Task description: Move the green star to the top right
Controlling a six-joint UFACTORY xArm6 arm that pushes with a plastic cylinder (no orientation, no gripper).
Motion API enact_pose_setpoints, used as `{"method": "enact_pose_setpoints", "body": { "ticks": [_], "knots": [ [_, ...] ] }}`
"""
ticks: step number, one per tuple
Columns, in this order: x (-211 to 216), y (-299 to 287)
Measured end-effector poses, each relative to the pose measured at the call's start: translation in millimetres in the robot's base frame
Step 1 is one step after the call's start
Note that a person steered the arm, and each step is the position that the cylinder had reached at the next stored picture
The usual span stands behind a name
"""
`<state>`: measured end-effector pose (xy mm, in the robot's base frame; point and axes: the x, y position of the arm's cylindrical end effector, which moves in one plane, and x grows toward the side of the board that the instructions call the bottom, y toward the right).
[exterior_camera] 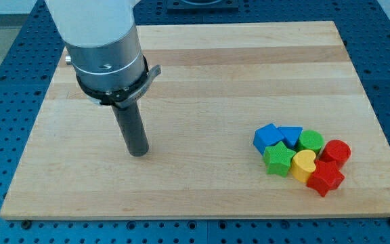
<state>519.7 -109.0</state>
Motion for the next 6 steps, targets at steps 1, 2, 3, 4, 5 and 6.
{"method": "enact_pose_setpoints", "body": {
  "ticks": [1, 2, 3, 4, 5, 6],
  "knots": [
    [2, 2],
    [10, 74],
    [17, 161],
    [18, 173],
    [54, 181],
    [60, 198]
  ]
}}
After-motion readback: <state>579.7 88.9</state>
